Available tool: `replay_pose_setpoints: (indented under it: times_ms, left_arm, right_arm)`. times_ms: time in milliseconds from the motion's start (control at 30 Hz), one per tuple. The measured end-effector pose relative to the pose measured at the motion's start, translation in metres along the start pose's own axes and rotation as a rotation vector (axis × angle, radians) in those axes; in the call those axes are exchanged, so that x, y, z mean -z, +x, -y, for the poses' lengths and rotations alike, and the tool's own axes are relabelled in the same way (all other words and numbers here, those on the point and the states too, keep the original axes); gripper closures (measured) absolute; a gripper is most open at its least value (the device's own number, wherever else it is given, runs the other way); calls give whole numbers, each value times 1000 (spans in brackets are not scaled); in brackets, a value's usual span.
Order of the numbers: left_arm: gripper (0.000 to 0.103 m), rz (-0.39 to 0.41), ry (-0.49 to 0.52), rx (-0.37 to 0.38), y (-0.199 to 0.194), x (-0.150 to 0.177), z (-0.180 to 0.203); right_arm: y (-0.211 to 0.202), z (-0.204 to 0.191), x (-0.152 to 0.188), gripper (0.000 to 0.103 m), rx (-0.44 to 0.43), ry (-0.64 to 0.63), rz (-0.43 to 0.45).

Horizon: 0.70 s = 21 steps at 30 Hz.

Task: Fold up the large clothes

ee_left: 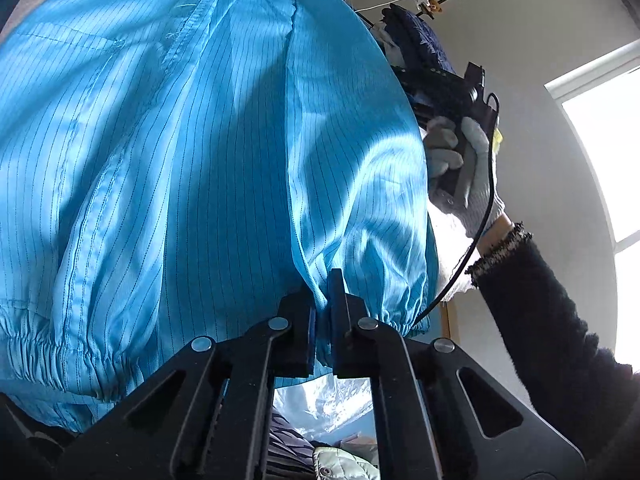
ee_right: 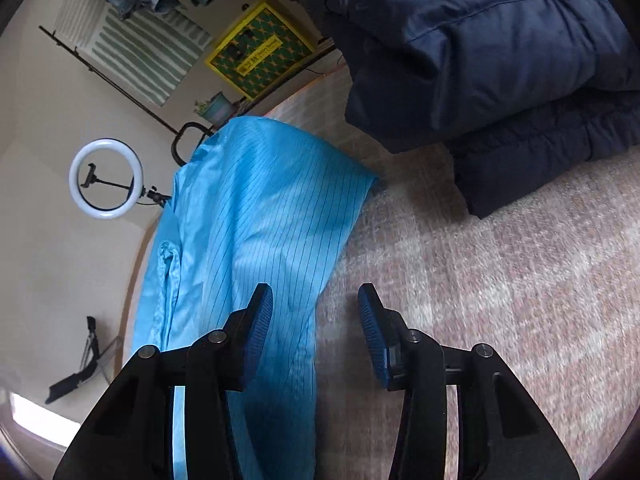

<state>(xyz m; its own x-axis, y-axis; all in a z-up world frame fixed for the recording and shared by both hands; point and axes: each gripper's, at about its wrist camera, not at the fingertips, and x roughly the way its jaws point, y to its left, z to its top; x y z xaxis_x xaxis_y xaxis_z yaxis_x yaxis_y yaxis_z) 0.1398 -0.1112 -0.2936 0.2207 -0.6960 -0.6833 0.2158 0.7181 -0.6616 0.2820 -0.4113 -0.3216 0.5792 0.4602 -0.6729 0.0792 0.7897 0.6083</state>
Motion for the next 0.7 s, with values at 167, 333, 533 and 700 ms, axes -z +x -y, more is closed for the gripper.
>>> replay_pose_setpoints:
  times_ms: [167, 333, 533, 700]
  left_arm:
    - [102, 3, 30, -17, -6, 0, 5]
    - [102, -18, -2, -5, -16, 9, -4]
    - [102, -38, -8, -18, 1, 6, -6]
    - [102, -17, 23, -13, -2, -1, -2]
  right_arm:
    - [10, -18, -16, 101, 77, -80, 13]
    - [-5, -28, -41, 102, 139, -164, 59]
    - [11, -30, -38, 97, 197, -197, -57]
    - [-44, -27, -6, 96, 103, -175, -60]
